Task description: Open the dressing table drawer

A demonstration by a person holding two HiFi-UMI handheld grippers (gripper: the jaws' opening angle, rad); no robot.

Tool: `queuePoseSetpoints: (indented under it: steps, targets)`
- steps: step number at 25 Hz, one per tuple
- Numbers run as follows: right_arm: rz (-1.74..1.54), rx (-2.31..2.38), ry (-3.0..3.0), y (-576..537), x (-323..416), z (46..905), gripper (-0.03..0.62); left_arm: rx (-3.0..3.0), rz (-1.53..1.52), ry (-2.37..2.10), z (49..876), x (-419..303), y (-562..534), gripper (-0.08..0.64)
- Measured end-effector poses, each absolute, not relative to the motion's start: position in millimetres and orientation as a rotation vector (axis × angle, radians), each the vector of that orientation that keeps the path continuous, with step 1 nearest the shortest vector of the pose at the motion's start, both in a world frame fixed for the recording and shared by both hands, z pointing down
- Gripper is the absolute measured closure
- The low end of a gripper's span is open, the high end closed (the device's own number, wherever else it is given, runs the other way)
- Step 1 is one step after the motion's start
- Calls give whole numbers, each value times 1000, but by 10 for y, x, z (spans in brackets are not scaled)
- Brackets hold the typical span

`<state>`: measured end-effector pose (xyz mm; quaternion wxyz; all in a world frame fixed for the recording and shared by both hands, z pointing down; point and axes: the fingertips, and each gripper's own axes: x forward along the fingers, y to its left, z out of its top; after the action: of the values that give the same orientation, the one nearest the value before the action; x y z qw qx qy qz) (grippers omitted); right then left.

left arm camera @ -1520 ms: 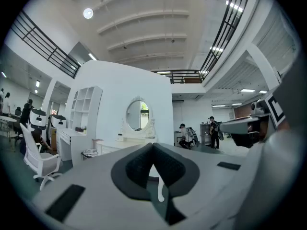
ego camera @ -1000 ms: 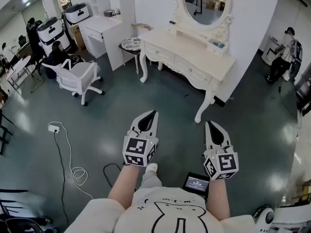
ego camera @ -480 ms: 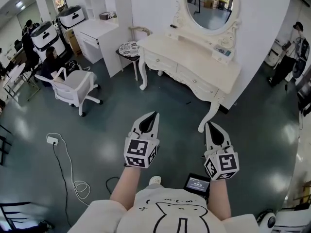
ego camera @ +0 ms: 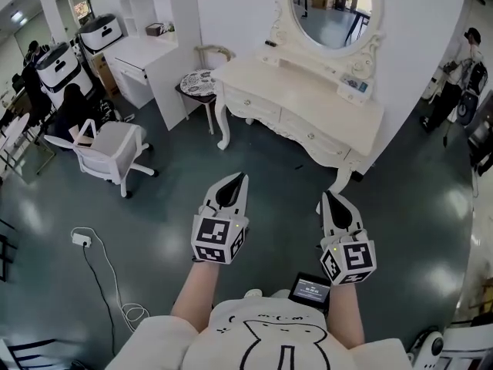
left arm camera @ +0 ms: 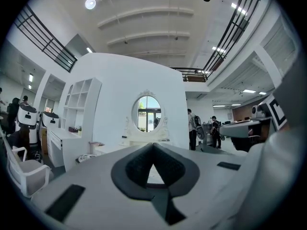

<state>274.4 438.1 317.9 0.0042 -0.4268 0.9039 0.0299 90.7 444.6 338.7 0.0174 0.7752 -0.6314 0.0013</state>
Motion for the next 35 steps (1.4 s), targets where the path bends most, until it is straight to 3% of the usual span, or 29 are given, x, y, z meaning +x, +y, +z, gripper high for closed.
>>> queuePoseSetpoints:
  steps: [15,35]
  targets:
    - [97,-1294,2848,3731,2392,3198,581,2386,-16,-2002,3400,555,3875,555]
    - [59,-1221,2888,1589,2067,3201,581,2347,19,-2025,3395,297,1873,555]
